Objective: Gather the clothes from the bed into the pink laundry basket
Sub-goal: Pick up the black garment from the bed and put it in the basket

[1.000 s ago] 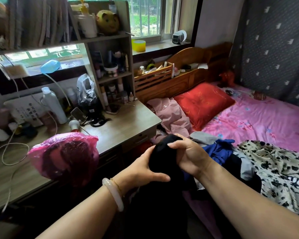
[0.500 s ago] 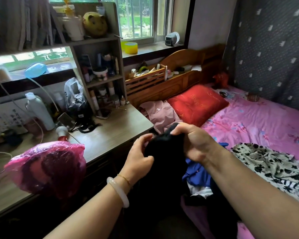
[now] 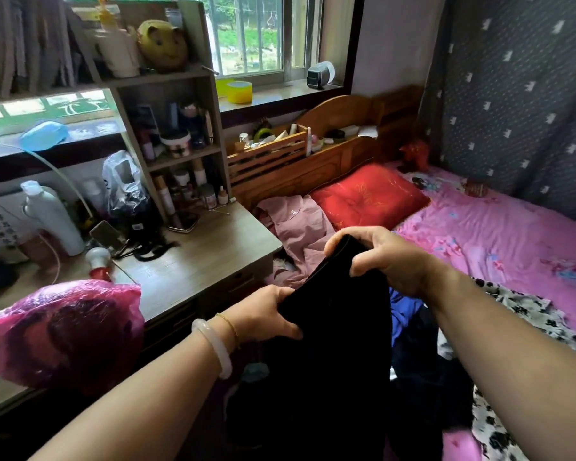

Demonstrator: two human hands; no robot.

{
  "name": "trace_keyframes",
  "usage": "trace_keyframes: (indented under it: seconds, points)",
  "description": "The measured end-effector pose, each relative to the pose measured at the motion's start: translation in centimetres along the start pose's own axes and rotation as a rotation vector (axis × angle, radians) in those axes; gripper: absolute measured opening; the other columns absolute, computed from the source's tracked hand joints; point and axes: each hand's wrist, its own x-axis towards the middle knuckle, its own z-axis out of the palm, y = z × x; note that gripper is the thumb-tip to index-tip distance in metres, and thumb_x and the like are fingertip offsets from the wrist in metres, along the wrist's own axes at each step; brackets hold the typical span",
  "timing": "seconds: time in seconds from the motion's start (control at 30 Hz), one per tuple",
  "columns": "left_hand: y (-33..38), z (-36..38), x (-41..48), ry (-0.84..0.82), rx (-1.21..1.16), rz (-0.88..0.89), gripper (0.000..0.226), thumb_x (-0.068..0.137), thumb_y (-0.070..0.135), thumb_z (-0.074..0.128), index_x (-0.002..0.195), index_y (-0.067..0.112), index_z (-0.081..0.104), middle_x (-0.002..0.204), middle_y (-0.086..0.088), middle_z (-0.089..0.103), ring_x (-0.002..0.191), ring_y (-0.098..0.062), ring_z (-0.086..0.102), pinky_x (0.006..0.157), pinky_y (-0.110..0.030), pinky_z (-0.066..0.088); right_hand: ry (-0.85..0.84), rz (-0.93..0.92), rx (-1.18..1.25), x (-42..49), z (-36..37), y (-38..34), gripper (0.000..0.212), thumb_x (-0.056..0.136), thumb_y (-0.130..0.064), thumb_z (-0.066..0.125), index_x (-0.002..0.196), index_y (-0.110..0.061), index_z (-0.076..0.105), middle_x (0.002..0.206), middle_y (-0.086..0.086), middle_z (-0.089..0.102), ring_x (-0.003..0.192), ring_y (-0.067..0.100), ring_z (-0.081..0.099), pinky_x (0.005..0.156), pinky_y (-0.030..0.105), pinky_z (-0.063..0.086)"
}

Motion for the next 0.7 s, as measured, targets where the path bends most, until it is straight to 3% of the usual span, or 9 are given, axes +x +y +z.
trace_keyframes:
  seconds: [0.07,0.13,0.23,0.33,0.4,0.53,0.63,0.7]
  points:
    - [-0.3,-0.2,0.1,0.007,0.077,-0.052,0.029,0.068,0.011,0.083,0.077,0.031,0.065,0.072,0.017,0.067,0.065,0.007,0.06,0.072,-0.019,0.052,0.011,-0.02,-0.07,-0.1,-1.1,-0.1,0.049,0.063,0.011,0.058,0.109,-0.004,0.067,0.093,0.009,0.067,0.082,0.015,0.062,0.068,0.019,0.051]
    - [-0.5,-0.5,0.1,0.028,0.166,-0.107,0.027,0.066,0.016,0.084,0.086,0.026,0.067,0.082,0.011,0.071,0.073,-0.002,0.065,0.08,-0.027,0.055,0.053,-0.023,-0.265,0.0,-1.9,-0.1,0.046,0.07,0.014,0.068,0.112,-0.006,0.067,0.094,0.005,0.071,0.085,0.009,0.064,0.076,0.019,0.053]
    - [-0.1,-1.1,-0.1,0.048,0.371,-0.179,0.048,0.063,0.029,0.085,0.107,0.025,0.066,0.1,0.004,0.072,0.093,-0.014,0.067,0.086,-0.029,0.053,0.187,-0.019,-0.548,0.2,-2.8,1.0,0.025,0.073,0.004,0.076,0.09,-0.012,0.072,0.084,0.002,0.074,0.074,0.007,0.066,0.072,0.025,0.054]
    - [0.4,-1.4,-0.3,0.078,0.498,-0.222,0.05,0.062,0.037,0.084,0.107,0.029,0.065,0.103,0.004,0.071,0.098,-0.018,0.066,0.086,-0.031,0.052,0.425,-0.088,-0.677,0.4,-3.2,2.5,0.012,0.074,-0.008,0.077,0.077,-0.017,0.07,0.074,0.001,0.071,0.069,0.011,0.062,0.067,0.027,0.049]
    - [0.9,-1.7,-0.5,0.14,0.581,-0.232,0.047,0.064,0.04,0.082,0.107,0.028,0.065,0.105,0.002,0.071,0.101,-0.02,0.065,0.083,-0.029,0.05,0.533,-0.152,-0.753,0.2,-3.1,2.9,0.01,0.076,-0.013,0.076,0.076,-0.018,0.067,0.071,0.001,0.069,0.068,0.012,0.061,0.065,0.024,0.046]
    - [2.0,-2.6,-1.1,0.277,0.677,-0.298,0.054,0.072,0.044,0.076,0.119,0.02,0.061,0.117,-0.003,0.066,0.109,-0.026,0.061,0.088,-0.032,0.05,0.739,-0.204,-0.855,-0.4,-2.3,3.1,0.017,0.078,-0.025,0.074,0.09,-0.016,0.067,0.078,0.002,0.071,0.078,0.021,0.067,0.073,0.035,0.052]
    - [3.0,-3.1,-1.3,0.374,0.572,-0.392,0.037,0.08,0.038,0.07,0.104,0.01,0.065,0.105,-0.011,0.068,0.1,-0.03,0.063,0.076,-0.03,0.048,0.876,-0.179,-0.873,-0.5,-0.8,3.2,0.023,0.08,-0.033,0.071,0.09,-0.015,0.061,0.079,0.007,0.07,0.079,0.028,0.066,0.07,0.038,0.052]
    - [3.9,-3.3,-1.5,0.435,0.243,-0.431,0.024,0.086,0.024,0.064,0.093,0.001,0.066,0.086,-0.013,0.065,0.081,-0.031,0.064,0.058,-0.027,0.046,0.882,-0.16,-0.762,-0.3,0.7,3.1,0.021,0.082,-0.03,0.071,0.086,-0.014,0.058,0.077,0.007,0.067,0.076,0.028,0.063,0.068,0.035,0.049]
